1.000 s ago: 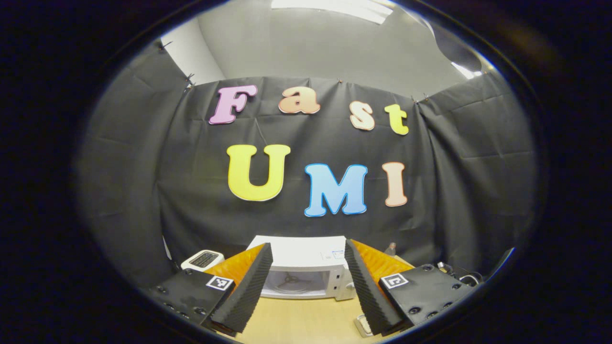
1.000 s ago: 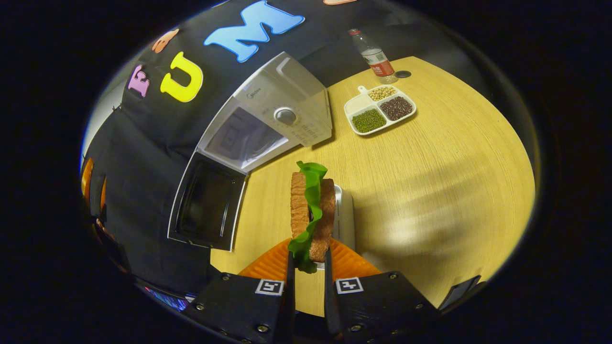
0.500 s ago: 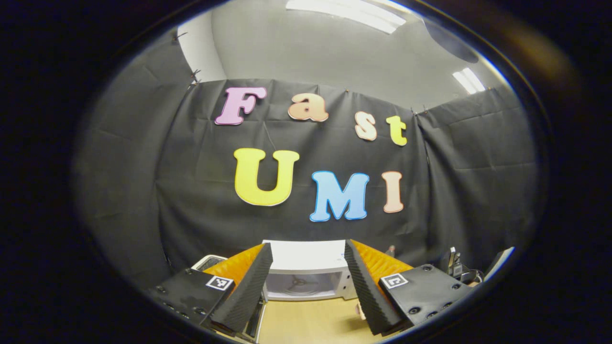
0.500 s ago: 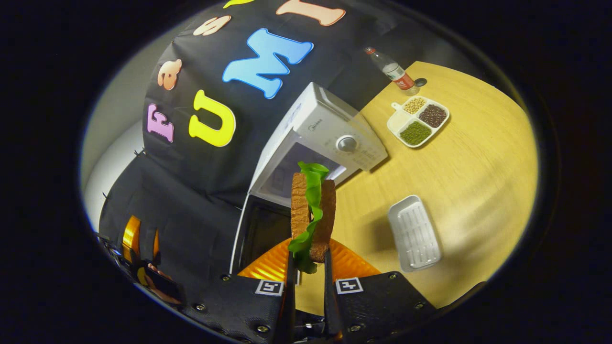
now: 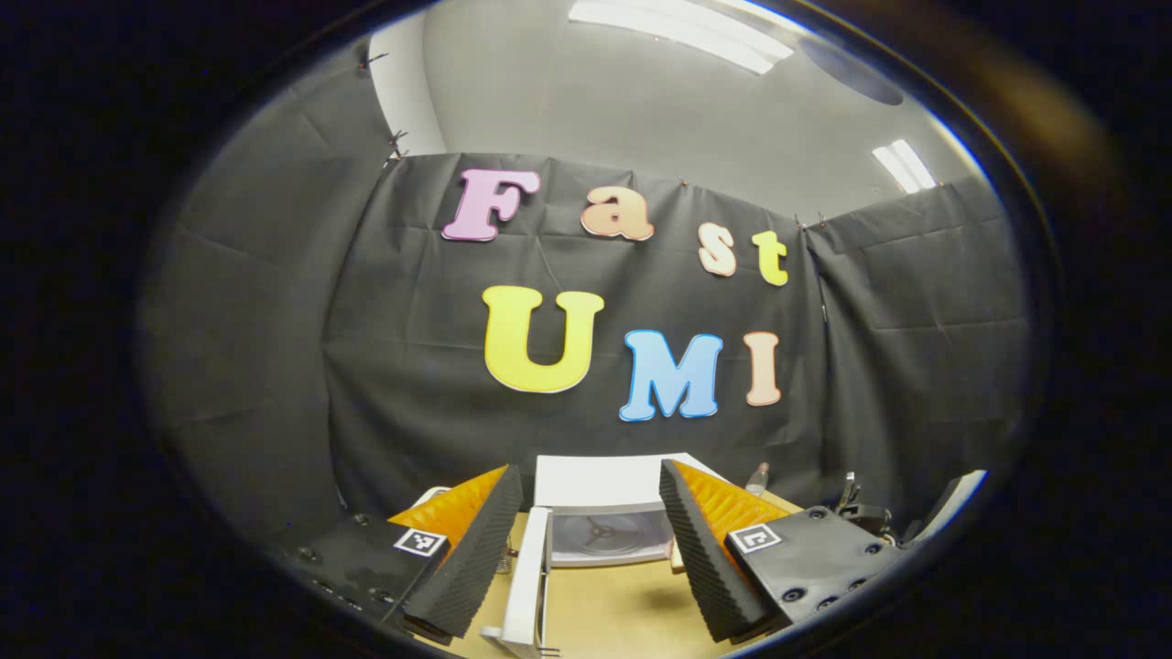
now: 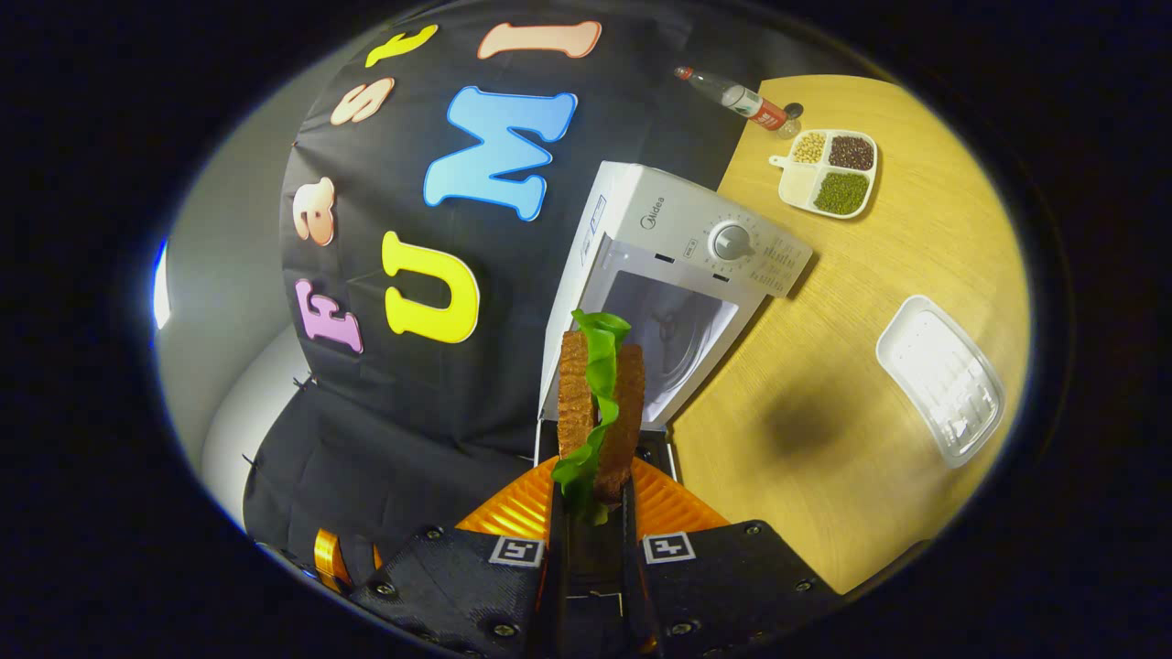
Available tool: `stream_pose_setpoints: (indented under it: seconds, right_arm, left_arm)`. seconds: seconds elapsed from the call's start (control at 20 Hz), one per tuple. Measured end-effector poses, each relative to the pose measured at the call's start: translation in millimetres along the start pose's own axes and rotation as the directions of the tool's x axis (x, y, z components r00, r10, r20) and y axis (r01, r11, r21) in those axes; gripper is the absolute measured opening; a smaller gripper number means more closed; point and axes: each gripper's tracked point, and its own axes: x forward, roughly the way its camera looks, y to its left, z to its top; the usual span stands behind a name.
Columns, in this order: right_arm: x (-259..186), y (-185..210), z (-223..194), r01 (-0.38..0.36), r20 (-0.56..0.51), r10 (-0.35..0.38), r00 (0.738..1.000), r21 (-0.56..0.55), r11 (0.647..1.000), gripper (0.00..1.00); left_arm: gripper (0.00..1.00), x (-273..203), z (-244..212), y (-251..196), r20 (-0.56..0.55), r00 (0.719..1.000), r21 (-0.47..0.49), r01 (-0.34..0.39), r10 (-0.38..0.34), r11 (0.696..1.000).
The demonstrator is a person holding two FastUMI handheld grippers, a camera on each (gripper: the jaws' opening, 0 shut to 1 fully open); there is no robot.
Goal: Open the microwave oven with the left hand, put the food in, and close the microwave oven.
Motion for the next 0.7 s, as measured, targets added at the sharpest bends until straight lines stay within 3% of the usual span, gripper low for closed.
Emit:
stream_pose_setpoints:
  seconds: [0.7]
  right_arm:
    - [124,-29,27,0.029,0.144,-0.052,0.988,0.158,0.987,0.25]
  left_arm:
    - [0.96,-1,2,49,-0.003,0.992,0.015,-0.127,0.127,0.992]
